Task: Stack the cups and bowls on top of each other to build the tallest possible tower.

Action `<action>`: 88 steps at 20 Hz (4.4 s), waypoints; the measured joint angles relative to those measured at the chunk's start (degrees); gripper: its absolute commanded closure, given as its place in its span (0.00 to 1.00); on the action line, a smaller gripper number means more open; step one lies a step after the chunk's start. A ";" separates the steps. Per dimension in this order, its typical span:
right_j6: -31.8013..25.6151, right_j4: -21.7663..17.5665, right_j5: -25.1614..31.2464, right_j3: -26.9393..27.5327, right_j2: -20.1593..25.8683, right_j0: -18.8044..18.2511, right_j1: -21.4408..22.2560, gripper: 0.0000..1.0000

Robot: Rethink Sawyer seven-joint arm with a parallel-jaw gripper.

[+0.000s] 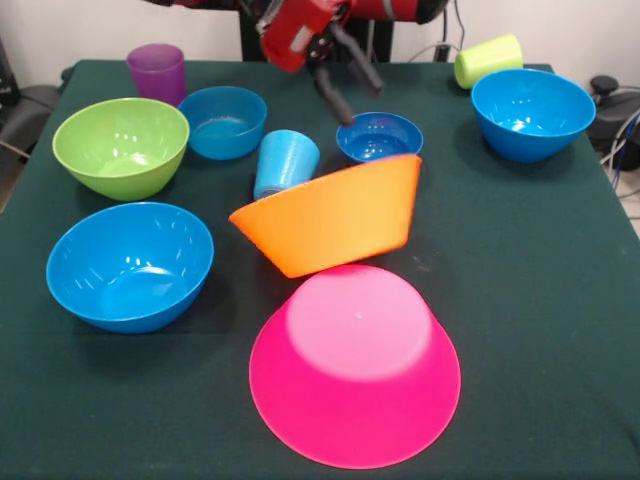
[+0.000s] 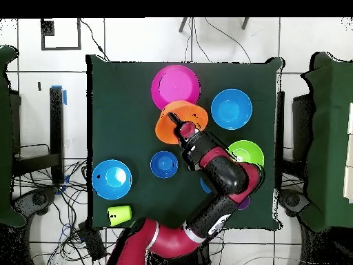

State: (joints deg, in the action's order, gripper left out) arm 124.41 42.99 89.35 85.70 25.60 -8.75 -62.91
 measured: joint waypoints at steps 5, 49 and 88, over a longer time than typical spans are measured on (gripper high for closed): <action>6.03 8.64 -0.38 -2.98 4.33 4.44 1.77 0.00; -9.02 -33.02 8.31 12.98 -8.39 -7.85 -2.36 0.00; 46.02 -22.62 13.26 8.56 8.00 11.09 3.79 0.00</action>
State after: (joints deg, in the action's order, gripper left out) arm 170.43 20.37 102.61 94.27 33.60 2.34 -59.12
